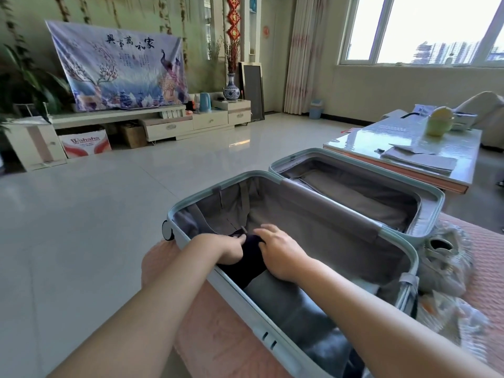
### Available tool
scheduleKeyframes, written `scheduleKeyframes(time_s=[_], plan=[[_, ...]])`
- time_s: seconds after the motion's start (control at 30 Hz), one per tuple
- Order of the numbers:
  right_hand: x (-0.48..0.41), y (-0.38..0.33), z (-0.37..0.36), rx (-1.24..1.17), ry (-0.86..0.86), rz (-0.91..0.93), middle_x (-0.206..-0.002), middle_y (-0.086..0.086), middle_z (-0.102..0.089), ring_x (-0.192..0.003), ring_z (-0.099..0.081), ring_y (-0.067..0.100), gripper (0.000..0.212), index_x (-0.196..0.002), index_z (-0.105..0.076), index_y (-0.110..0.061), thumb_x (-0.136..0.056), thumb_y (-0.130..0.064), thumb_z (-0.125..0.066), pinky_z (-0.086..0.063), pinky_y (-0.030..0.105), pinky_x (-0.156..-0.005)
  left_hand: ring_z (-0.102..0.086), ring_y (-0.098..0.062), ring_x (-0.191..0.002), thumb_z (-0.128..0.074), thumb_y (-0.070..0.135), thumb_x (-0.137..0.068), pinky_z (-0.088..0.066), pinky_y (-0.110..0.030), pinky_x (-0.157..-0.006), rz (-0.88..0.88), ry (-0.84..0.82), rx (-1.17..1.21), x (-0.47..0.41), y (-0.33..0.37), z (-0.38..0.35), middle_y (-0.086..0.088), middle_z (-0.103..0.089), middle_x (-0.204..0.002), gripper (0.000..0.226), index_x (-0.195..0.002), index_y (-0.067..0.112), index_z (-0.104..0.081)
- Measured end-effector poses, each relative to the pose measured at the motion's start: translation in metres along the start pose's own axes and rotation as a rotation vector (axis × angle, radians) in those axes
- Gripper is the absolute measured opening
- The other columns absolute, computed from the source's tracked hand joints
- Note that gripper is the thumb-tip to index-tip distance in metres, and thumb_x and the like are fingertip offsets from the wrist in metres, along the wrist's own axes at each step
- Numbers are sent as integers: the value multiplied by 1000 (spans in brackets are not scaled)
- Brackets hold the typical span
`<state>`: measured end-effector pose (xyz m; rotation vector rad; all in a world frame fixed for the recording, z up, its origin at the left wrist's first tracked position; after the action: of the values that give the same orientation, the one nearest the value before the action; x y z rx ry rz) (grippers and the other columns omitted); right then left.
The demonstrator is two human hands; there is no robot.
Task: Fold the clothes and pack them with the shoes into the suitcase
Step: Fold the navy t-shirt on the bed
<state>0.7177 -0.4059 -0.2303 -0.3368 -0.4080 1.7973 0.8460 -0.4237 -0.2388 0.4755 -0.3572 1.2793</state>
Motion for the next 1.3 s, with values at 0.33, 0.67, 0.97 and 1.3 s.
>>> scheduleKeyframes(time_s=[0.33,0.67,0.97,1.3], plan=[[25,11,-16,178,-213,-3,-165,-4,-25,-150,-22,12,64,-160,-17,-23,-103,-51,-27,-10,36,-123,-24,-25,-148,-30,34,-102,-22,-40,-119,-35,123,45,-6,13,-4,-5,-23,-163,58,-157,19,-21],[74,45,74,90,147,-53,-146,-1,-49,-133,-47,24,45,-145,-48,-30,-103,-45,-42,-35,37,-111,-42,-23,-135,-41,42,-101,-33,-39,-113,-200,531,319,37,87,34,-4,-49,-146,46,-142,24,-49],[246,174,194,106,329,-294,-129,-2,-60,-110,-61,20,32,-132,-60,-29,-104,-35,-46,-44,27,-82,-63,-17,-95,-49,39,-98,-51,-33,-84,-556,508,381,93,333,28,4,-70,-107,23,-112,30,-65],[527,383,276,119,362,-780,-123,-2,-70,-119,-61,24,35,-132,-61,-29,-100,-38,-51,-44,32,-97,-62,-21,-96,-53,33,-99,-47,-26,-77,-863,303,273,153,653,-80,-1,-69,-114,27,-120,23,-66]])
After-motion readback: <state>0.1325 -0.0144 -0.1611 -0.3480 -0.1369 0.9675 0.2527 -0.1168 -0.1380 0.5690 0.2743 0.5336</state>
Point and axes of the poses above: each hand's wrist, its own x-axis away from the middle knuckle, its own z-axis out of the back of the hand, y = z × x, the point moved 7 cm from there along -x, towards the middle knuckle
